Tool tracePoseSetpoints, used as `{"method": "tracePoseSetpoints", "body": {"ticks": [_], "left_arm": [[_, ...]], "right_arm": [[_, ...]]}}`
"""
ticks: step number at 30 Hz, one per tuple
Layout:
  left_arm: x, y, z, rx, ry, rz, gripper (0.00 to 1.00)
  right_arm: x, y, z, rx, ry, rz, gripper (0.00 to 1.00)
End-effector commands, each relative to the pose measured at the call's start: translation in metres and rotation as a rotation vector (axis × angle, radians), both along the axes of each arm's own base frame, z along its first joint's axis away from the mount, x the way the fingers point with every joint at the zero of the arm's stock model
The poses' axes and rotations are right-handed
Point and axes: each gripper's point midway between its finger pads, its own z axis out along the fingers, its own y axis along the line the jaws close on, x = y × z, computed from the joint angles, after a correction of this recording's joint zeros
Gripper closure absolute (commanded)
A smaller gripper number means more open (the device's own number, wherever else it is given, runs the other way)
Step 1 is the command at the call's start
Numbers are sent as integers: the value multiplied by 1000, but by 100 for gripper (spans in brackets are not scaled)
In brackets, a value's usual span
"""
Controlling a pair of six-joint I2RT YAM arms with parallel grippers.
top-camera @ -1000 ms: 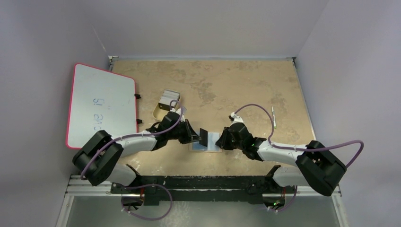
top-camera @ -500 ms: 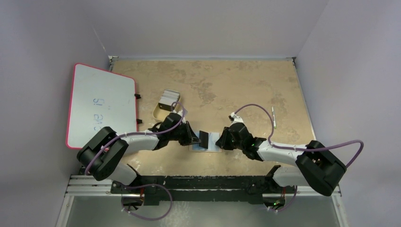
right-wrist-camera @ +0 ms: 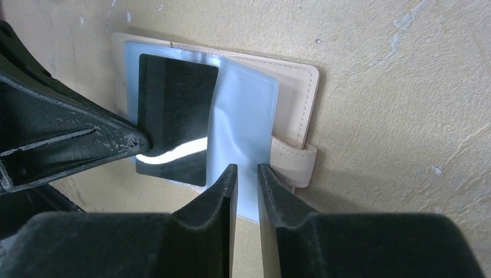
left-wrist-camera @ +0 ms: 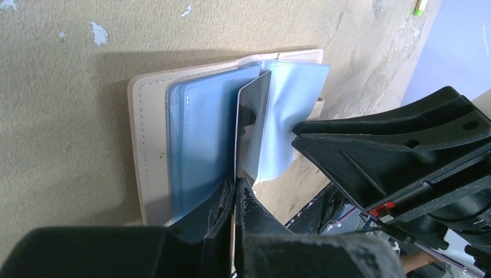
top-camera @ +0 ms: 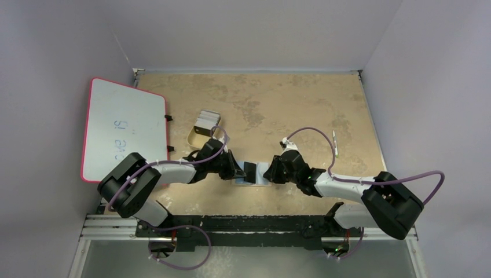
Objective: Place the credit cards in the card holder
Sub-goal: Insert the credit card into the card holder.
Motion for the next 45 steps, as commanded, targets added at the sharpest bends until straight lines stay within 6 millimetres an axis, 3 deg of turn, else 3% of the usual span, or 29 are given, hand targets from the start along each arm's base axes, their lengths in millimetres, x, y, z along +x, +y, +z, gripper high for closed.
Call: {"method": "tracePoseSetpoints", "body": {"ticks": [1,7,21,30,36,45], "left_arm": [[7,-7,5,-26,-32,8,100],[16,-7,14,-23,-73,33,100],[8,-6,1,0,3,29,100],[7,-6,8,-43,-22,55,100],[2,-9,2,-42,1,34,100],[-11,6,-19,66,49,-5,100]], "right_arm": [[7,-1,6,-11,-20,-15,77],[11,-5,27,-6,-50,-43,76],[9,-12,-4,-82,1,-56,77],[10,-9,-6,-75,4,-52,77],[9,-9,-8,-77,8,-50,77],[7,-10,-5,-73,4,-41,77]]}}
